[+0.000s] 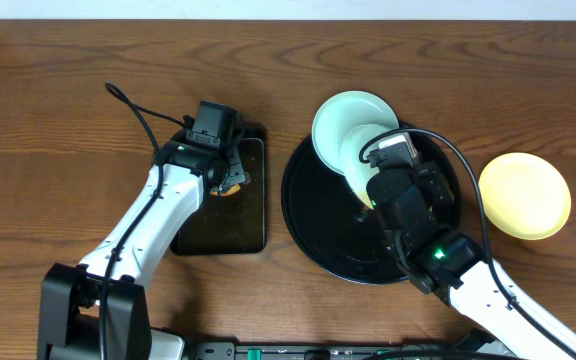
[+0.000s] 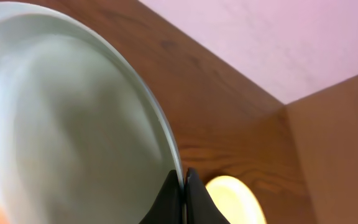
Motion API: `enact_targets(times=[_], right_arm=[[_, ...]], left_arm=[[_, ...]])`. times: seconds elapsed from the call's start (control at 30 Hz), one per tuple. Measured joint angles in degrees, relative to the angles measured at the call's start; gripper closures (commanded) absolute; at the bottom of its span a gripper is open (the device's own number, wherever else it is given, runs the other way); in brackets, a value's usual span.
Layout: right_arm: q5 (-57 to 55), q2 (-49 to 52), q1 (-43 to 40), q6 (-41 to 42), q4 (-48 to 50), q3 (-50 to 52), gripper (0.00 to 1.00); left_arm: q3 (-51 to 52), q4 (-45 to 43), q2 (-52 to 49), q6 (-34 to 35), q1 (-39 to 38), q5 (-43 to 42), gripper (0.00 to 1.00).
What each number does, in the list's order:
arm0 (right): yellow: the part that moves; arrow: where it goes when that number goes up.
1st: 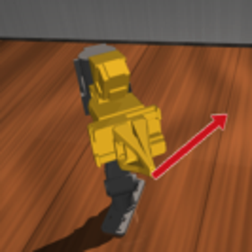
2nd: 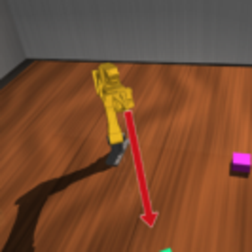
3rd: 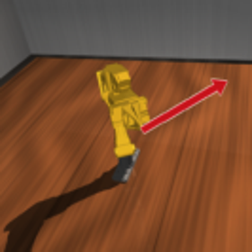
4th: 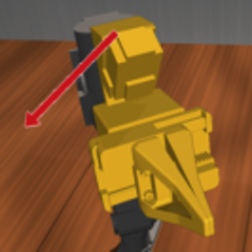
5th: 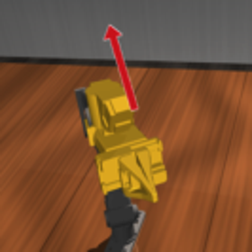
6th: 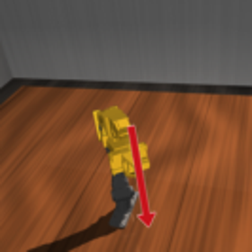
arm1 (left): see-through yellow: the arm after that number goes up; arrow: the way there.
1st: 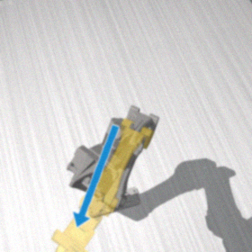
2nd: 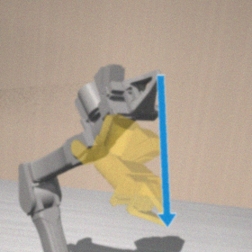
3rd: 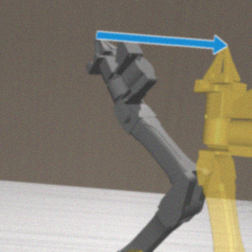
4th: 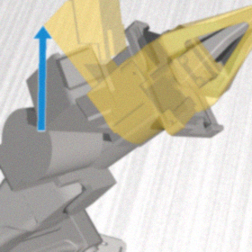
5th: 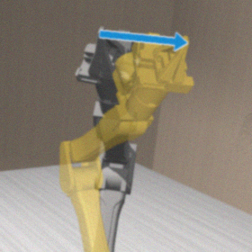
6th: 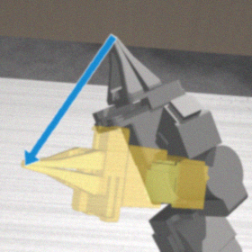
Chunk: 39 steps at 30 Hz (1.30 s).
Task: Clean dirty plates on tray and stack at the side
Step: 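Lift the light blue plate with right gripper and stack on yellow plate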
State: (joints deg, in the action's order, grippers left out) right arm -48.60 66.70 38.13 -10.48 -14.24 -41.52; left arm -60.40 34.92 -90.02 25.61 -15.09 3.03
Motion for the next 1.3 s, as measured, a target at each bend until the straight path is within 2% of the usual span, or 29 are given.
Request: enact_targets(times=[0.8,1.0,1.3], right_arm=[[-5.4,0.0,-1.6,0.7,-0.7,0.0,0.99],[-2.5,0.0,-5.4,7.7,-3.8,0.0,0.99],[9.6,0.0,-19.7,19.8,-5.0,0.0,0.99]], left_arm=[[0.0,0.0,0.0,0.0,0.0,0.0,0.92],[0.0,0.2,0.0,0.0,0.0,0.0,0.92],[0.0,0.5,0.0,0.0,0.0,0.0,0.92]])
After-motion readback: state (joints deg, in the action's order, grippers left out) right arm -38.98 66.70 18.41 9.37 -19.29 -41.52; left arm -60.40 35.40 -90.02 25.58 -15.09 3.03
